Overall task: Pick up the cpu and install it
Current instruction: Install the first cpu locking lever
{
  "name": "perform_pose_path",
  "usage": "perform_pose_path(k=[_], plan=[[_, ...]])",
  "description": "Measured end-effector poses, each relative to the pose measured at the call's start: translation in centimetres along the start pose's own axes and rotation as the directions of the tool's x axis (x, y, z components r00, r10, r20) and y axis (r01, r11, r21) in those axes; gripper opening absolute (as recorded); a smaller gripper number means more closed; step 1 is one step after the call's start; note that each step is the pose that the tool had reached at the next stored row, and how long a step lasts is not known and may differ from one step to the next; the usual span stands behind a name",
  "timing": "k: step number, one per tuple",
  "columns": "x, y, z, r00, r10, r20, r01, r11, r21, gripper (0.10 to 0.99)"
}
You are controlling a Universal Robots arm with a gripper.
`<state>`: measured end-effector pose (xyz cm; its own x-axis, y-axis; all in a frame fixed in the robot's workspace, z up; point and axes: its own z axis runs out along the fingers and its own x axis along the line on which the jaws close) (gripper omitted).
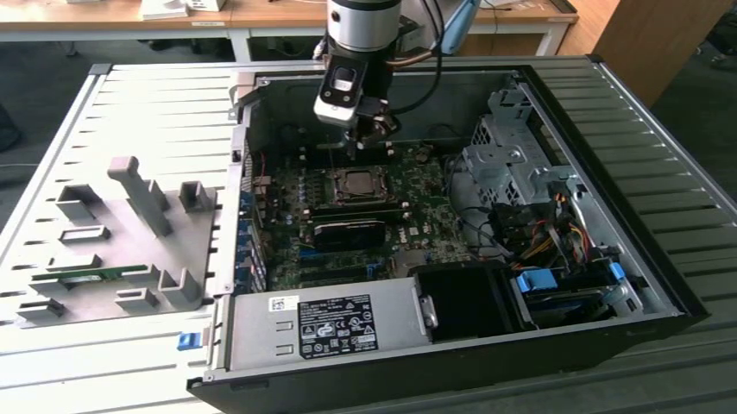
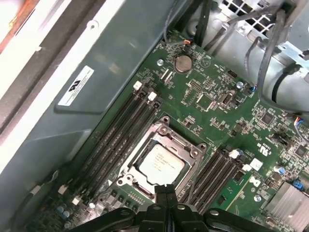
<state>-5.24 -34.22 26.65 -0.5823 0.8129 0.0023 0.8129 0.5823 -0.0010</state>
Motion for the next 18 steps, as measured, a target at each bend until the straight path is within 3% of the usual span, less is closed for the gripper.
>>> perform_pose_path(k=[11,18], plan=[[0.0,0.0,0.0,0.9972,-0.075,0.0023,0.075,0.9972,0.002,0.122],[0.0,0.0,0.0,0.9904,-0.138,0.0034,0.138,0.9904,0.003,0.122]])
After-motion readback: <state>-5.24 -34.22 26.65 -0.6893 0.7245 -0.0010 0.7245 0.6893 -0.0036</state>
